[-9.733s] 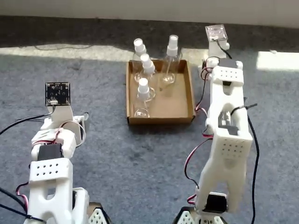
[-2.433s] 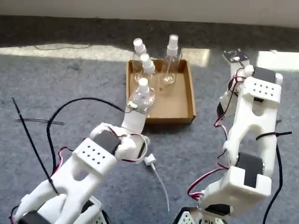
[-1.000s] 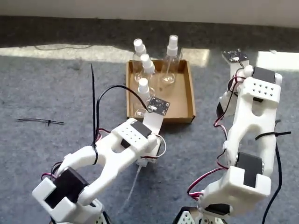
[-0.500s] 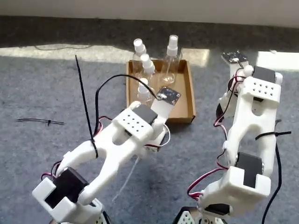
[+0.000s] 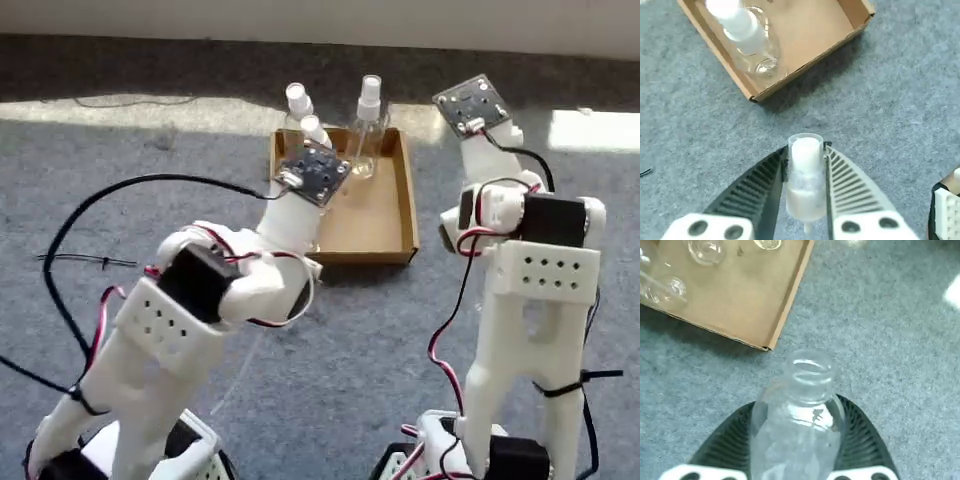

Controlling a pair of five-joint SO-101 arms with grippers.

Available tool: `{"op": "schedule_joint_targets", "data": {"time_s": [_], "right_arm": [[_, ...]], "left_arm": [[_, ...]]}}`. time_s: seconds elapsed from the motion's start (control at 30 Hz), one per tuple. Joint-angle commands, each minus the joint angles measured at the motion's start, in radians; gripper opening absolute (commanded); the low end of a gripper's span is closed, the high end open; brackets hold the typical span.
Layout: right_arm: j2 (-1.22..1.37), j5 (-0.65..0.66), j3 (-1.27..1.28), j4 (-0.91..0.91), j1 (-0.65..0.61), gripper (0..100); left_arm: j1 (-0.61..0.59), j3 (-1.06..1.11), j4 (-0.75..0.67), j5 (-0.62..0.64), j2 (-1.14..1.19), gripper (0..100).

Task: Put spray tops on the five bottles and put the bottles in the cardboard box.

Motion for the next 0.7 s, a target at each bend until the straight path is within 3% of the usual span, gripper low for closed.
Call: {"op": "schedule_joint_targets", "data": {"time_s": [0.0, 0.17, 0.37, 0.5, 0.67], "right_arm": [[-0.093, -0.021, 0.045, -0.048, -0.015, 1.2], [-0.214, -0.121, 0.104, -0.137, -0.059, 1.2], [-0.383, -0.258, 0.205, -0.248, -0.265, 1.2], [-0.501, -0.364, 0.374, -0.479, -0.421, 1.2], [-0.653, -0.405, 0.73, -0.883, -0.565, 1.2]], "left_arm": [[-0.117, -0.073, 0.028, -0.068, -0.122, 0], [-0.303, -0.206, 0.02, -0.11, -0.234, 0], [-0.46, -0.407, -0.029, -0.106, -0.236, 0], [-0.484, -0.513, -0.166, -0.1, -0.203, 0], [-0.483, -0.598, -0.305, 0.002, -0.166, 0]]}}
